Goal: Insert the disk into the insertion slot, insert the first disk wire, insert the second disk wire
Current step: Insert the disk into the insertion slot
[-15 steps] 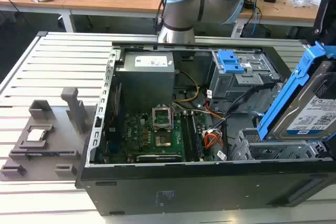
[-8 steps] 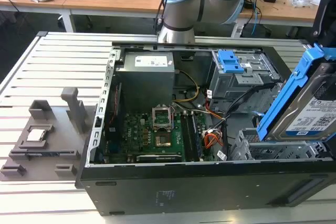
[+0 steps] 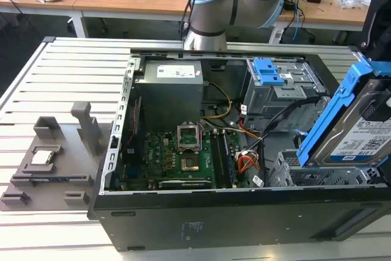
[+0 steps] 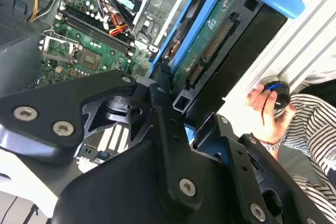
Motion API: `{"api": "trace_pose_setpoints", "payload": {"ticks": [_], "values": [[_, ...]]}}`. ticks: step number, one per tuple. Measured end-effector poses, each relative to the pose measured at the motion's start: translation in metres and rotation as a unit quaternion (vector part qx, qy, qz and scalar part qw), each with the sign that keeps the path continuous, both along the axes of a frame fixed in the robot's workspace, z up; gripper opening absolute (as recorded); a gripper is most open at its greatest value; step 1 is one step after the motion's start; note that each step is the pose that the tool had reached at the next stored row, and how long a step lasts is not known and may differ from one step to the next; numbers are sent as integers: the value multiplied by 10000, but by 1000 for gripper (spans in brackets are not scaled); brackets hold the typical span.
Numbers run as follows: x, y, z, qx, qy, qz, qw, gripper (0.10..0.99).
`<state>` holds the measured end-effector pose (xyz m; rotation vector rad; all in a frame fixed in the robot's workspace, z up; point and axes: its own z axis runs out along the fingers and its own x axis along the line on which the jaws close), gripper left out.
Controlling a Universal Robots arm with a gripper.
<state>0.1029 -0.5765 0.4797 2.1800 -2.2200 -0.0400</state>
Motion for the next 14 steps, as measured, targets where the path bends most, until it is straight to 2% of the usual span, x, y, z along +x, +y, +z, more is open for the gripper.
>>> {"api": "trace_pose_setpoints", "payload": {"ticks": [14], "values": [[0,0,-106,0,0,0,10000,365]]}}
